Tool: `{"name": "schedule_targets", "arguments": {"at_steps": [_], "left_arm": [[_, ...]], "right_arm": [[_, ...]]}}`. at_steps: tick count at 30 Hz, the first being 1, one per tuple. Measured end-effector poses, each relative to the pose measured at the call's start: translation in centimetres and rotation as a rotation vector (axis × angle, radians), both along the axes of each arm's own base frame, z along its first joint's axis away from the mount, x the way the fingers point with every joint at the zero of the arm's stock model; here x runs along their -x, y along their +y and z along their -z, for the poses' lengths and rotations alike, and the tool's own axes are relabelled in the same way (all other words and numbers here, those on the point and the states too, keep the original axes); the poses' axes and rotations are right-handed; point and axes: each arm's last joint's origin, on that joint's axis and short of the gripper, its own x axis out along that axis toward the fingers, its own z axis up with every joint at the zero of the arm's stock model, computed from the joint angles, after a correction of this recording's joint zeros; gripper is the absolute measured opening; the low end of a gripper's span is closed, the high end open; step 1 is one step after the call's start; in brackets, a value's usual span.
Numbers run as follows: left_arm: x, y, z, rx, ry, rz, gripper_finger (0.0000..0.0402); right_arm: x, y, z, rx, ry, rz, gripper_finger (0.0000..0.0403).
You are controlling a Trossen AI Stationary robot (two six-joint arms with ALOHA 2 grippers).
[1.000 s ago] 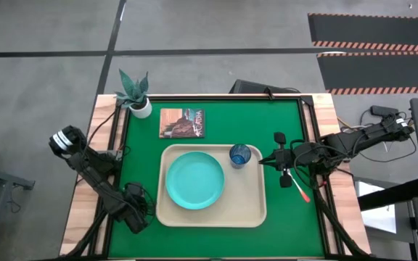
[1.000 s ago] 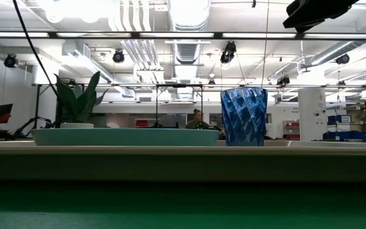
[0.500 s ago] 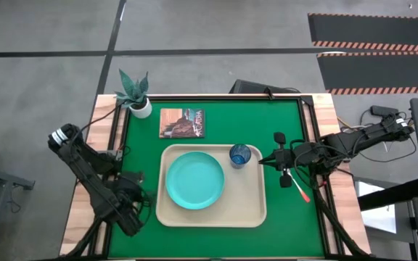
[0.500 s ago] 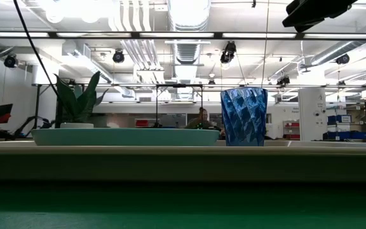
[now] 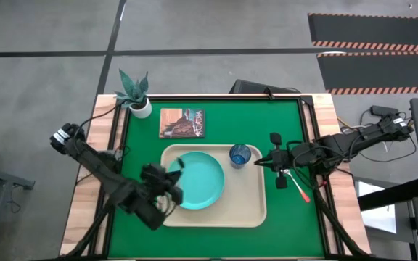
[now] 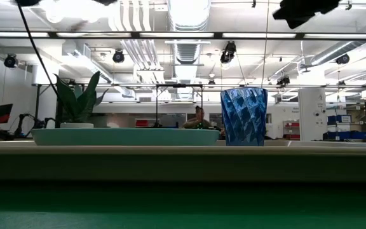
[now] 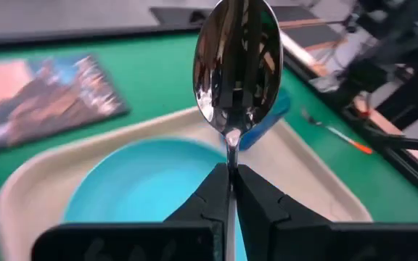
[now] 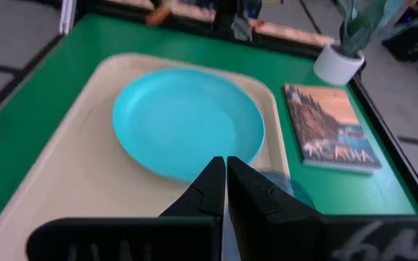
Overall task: Pick and place plate/cup/fork/spoon on tray
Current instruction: Put the orange spoon in the right corner of the serving tray
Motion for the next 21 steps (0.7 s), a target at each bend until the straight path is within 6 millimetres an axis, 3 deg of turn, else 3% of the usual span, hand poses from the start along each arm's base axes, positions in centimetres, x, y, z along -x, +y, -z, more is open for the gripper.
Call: {"name": "schedule_targets", "arguments": {"at_steps": [6, 12, 18, 21], "left_arm": [[-4.5, 1.2, -2.0, -0.19, -0.04, 0.13, 0.0002], [-6.6, 1.9, -3.1, -0.39, -0.068, 0.199, 0.0002], [-7.2, 2.3, -1.2, -0.449, -0.094, 0.192, 0.0002], [-7.5, 2.4, 0.5, -0.47, -0.071, 0.147, 0.0002]], "right_arm": [[-1.2, 0.3, -0.4, -0.03, -0.091, 0.029, 0.0009], [-2.8, 0.8, -0.4, -0.055, -0.166, 0.03, 0.0021], [-5.3, 1.6, 0.0, -0.031, -0.278, 0.026, 0.0067], [-6.4, 1.6, 0.0, 0.014, -0.352, 0.118, 0.0095]]}}
